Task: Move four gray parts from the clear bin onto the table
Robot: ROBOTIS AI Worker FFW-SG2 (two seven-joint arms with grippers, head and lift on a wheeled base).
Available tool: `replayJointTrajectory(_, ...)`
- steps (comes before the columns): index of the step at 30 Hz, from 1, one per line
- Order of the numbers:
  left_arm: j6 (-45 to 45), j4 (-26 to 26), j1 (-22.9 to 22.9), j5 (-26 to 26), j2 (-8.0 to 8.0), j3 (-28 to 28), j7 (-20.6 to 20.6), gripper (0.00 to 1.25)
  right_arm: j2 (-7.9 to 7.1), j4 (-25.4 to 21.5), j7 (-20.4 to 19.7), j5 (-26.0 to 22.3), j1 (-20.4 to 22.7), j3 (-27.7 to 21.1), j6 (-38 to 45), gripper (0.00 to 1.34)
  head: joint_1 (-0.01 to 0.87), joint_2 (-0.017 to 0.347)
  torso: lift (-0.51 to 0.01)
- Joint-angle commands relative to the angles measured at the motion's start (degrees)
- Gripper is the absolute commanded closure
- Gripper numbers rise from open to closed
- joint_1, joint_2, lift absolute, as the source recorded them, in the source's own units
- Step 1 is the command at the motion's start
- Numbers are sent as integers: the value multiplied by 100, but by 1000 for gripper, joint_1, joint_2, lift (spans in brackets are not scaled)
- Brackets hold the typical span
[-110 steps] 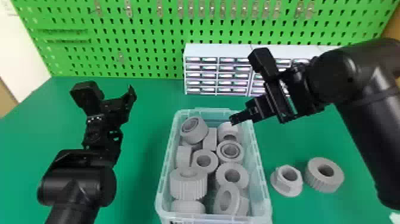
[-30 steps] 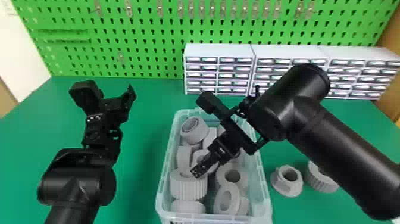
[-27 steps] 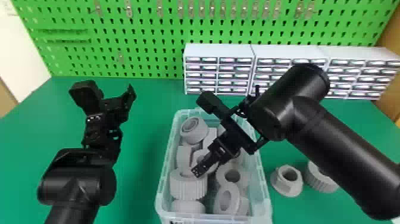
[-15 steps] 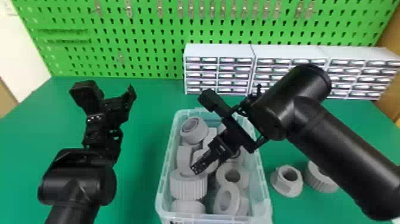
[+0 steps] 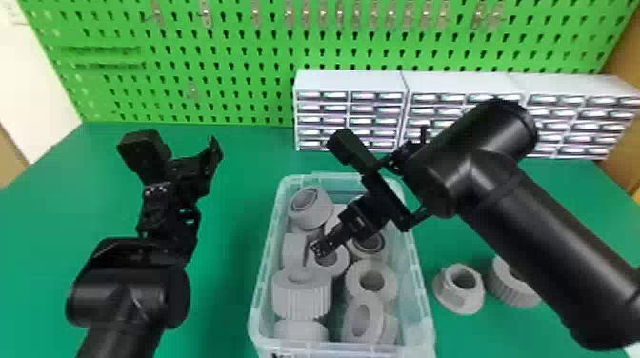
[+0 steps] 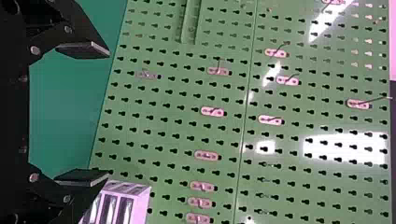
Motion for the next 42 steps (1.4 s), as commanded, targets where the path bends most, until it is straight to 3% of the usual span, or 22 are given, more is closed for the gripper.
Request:
replayJointTrajectory(1, -16, 17, -2, 0, -12, -15, 0, 348, 37, 4, -217, 156, -16, -66, -86, 496, 693, 72, -52)
replayJointTrajectory(11, -25, 35, -19, 0, -12, -41, 0, 348, 73, -31, -1368, -503, -16, -101, -288, 509, 693, 72, -52)
replayJointTrajectory(19, -43, 70, -28, 0, -21, -59, 0, 348, 73, -31, -1931, -837, -16, -39, -323, 509, 693, 72, -52)
replayJointTrajectory(32, -95, 70, 7, 9, -30, -6, 0, 348, 55, 57, -1948, -1663, -280, 338, 415, 507, 693, 72, -52)
replayJointTrajectory(42, -104, 70, 7, 9, -30, 11, 0, 348, 11, 127, -1948, -2217, -350, 611, 406, 509, 693, 72, -52)
